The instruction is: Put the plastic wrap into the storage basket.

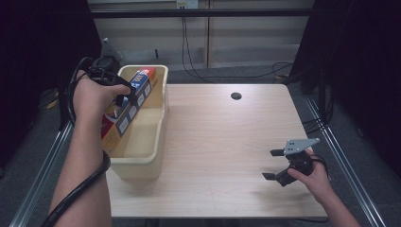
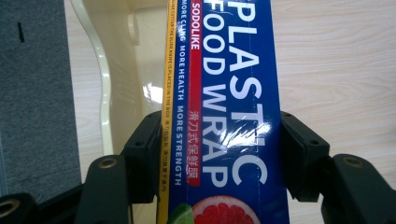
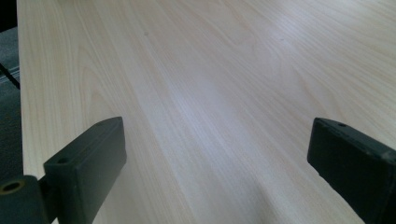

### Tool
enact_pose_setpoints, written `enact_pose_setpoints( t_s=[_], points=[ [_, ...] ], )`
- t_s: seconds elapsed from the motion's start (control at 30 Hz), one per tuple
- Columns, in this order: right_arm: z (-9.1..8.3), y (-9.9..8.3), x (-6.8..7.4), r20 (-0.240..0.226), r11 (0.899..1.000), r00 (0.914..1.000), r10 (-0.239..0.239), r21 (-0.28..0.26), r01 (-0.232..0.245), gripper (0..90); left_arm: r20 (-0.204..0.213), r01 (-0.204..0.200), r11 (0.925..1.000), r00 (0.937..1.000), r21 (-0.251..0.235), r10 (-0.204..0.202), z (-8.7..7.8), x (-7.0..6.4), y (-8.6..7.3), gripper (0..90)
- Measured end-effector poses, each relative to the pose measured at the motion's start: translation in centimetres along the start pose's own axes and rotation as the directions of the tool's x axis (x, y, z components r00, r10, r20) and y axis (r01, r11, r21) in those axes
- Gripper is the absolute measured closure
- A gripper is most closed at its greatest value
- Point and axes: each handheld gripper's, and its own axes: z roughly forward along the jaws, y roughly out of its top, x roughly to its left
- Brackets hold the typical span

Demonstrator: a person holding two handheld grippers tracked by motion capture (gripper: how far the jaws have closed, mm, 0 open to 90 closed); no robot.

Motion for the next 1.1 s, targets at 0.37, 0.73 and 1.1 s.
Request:
enact_pose_setpoints(
  t_s=[0.37, 0.73, 1.1],
  points=[
    [0.0, 0.0, 0.0, -0.003, 1.0, 1.0, -0.002, 0.004, 0.002, 4.4, -0.013, 0.02, 0.9997, 0.9997, 0.015, -0.02, 1.0, 0.6, -0.4, 40.6],
    [0.1, 0.1, 0.1, -0.007, 1.0, 1.0, -0.002, 0.006, 0.002, 4.4, -0.021, 0.028, 0.9991, 0.9994, 0.033, -0.027, 2.4, 0.7, -0.8, 40.5],
    [0.1, 0.1, 0.1, -0.006, 1.0, 1.0, -0.006, 0.004, 0.006, 4.4, -0.014, 0.027, 0.998, 0.9996, 0.058, -0.026, 4.0, 1.1, -1.3, 40.6]
  ],
)
